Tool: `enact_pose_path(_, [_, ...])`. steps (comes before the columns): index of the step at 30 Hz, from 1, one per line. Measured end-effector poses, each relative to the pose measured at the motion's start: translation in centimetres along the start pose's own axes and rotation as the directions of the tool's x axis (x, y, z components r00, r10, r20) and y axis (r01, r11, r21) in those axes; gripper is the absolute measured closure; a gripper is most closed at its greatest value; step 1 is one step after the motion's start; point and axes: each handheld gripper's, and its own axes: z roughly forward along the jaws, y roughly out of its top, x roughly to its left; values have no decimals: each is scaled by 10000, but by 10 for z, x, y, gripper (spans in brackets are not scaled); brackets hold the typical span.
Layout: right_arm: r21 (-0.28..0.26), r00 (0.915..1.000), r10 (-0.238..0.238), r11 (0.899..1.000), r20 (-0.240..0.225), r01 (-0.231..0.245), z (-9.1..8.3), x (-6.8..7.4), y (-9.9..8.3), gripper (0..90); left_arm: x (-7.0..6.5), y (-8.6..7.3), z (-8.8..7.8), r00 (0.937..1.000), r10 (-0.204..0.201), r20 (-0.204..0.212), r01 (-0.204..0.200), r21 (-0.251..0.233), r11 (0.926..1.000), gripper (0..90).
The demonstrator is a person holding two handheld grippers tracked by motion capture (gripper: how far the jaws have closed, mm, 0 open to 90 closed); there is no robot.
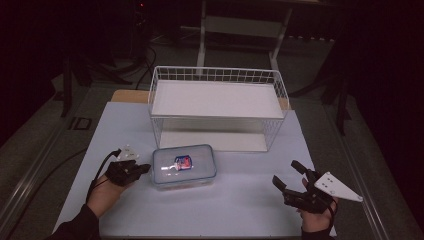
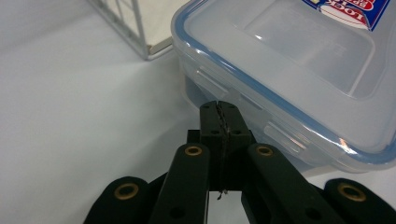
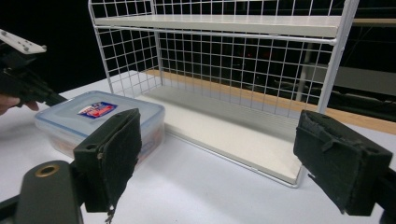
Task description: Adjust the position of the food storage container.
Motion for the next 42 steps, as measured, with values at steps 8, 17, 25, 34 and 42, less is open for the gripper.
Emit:
enact_pose_path(8, [-2,10000,2,10000,-31,-2,0,1,0,151,-8,12,16,9996,147,224,-144,-101,9998,898])
enact_pose_path(17, [19,9999,52,10000,-91,-52,0,1,0,151,-20,25,32,9985,268,475,-259,-181,9995,898])
enact_pose_path(25, [40,9999,57,10000,-117,-57,1,1,-1,150,-30,42,50,9966,468,684,-457,-163,9988,898])
enact_pose_path(34, [215,9996,79,9997,-282,-73,3,0,-1,158,-38,52,61,9956,490,799,-475,-212,9986,898])
enact_pose_path(42, [327,9993,237,9992,-301,-227,4,-2,-2,167,-34,52,48,9975,269,653,-223,-696,9973,747])
